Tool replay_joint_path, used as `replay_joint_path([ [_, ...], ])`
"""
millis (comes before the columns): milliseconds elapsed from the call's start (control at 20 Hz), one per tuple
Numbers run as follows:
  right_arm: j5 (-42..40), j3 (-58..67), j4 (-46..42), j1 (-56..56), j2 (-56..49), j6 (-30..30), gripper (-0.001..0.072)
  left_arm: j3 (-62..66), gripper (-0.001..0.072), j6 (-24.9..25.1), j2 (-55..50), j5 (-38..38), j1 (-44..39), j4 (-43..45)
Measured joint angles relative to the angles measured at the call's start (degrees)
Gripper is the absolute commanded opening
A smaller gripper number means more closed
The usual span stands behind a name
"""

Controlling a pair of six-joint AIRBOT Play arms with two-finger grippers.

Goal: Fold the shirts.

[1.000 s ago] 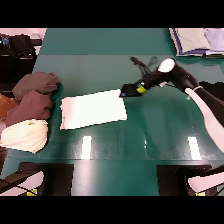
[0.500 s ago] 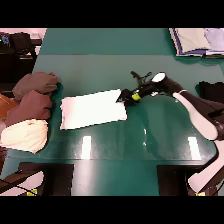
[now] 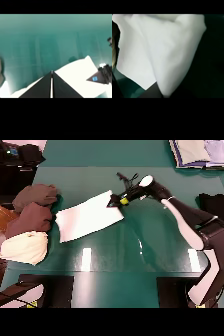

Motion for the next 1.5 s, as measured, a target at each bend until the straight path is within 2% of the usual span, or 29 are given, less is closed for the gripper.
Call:
replay_joint_path([
  [150, 0.0, -1.7, -4.8, -7.5, 5.3, 0.6, 0.0015, 0.0, 0.0027, 0.0, 0.0, 0.7, -4.2, -0.1],
  [400, -1.1, -9.5, -10.5, -28.2, 16.9, 1.2, 0.0015, 0.0, 0.0027, -0.1, 0.0, 2.4, -8.3, -0.5],
  [600, -3.2, -13.6, -12.0, -46.9, 23.4, 1.3, 0.0016, 0.0, 0.0027, -0.2, 0.0, 3.6, -9.2, -1.8],
  [800, -4.7, -14.7, -11.5, -61.4, 25.6, 1.3, 0.0015, 0.0, 0.0027, -1.1, 0.0, 4.8, -9.6, -2.7],
  [950, -6.6, -14.8, -8.0, -67.4, 25.9, 0.5, 0.0015, 0.0, 0.0027, -1.5, 0.0, 5.3, -9.6, -3.1],
  [1200, -7.8, -8.5, -4.4, -69.8, 25.9, -0.6, 0.0015, 0.0, 0.0027, -1.7, 0.0, 5.4, -9.6, -3.2],
  [1500, -2.6, 3.2, -3.8, -72.2, 25.9, -0.7, 0.0015, 0.0, 0.0027, -1.7, 0.0, 5.4, -9.6, -3.3],
])
